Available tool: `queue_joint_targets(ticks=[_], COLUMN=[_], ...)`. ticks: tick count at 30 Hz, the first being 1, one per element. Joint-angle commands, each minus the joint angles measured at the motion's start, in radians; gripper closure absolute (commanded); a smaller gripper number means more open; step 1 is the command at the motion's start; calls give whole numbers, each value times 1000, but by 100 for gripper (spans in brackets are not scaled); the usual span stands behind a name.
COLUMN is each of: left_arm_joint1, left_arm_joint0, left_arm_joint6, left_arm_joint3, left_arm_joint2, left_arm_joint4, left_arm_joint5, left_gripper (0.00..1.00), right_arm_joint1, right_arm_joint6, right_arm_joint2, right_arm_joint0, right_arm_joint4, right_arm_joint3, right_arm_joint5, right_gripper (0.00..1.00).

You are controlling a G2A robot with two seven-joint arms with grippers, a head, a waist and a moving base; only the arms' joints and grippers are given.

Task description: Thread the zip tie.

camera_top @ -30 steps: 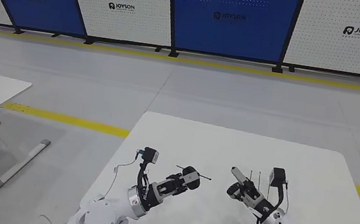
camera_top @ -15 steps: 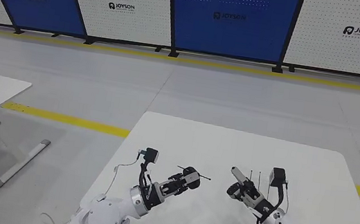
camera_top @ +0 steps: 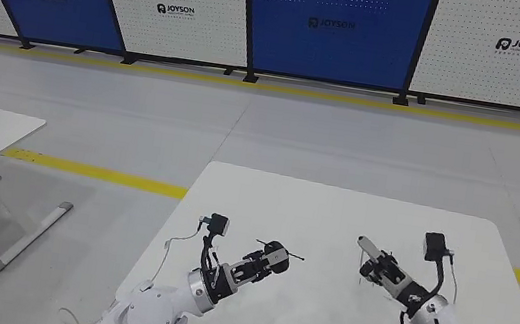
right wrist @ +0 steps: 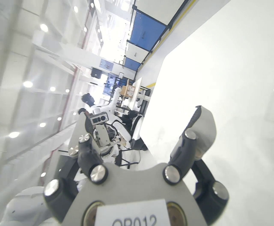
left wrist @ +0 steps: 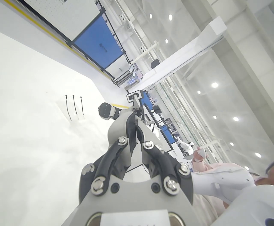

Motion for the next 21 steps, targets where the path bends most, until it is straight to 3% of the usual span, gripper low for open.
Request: queue_joint_targets(ticks=[1,19,21], left_arm_joint1=[0,0,0], left_arm_joint0=[0,0,0], left_arm_joint6=[0,0,0], left_arm_joint3=[0,0,0], left_arm_joint2=[0,0,0], left_arm_joint4=[0,0,0], left_arm_joint5=[0,0,0], left_gripper=[100,100,100], right_arm_joint1=[7,7,12], right_arm_joint6=[93,108,136], right_arm_joint2=[-8,-10,-6], right_arm_joint0=[28,32,49], right_arm_joint4=[-70,-61,-116], right_arm_joint3=[-3,0,1], right_arm_joint5=[67,70,86], right_gripper=[0,0,0])
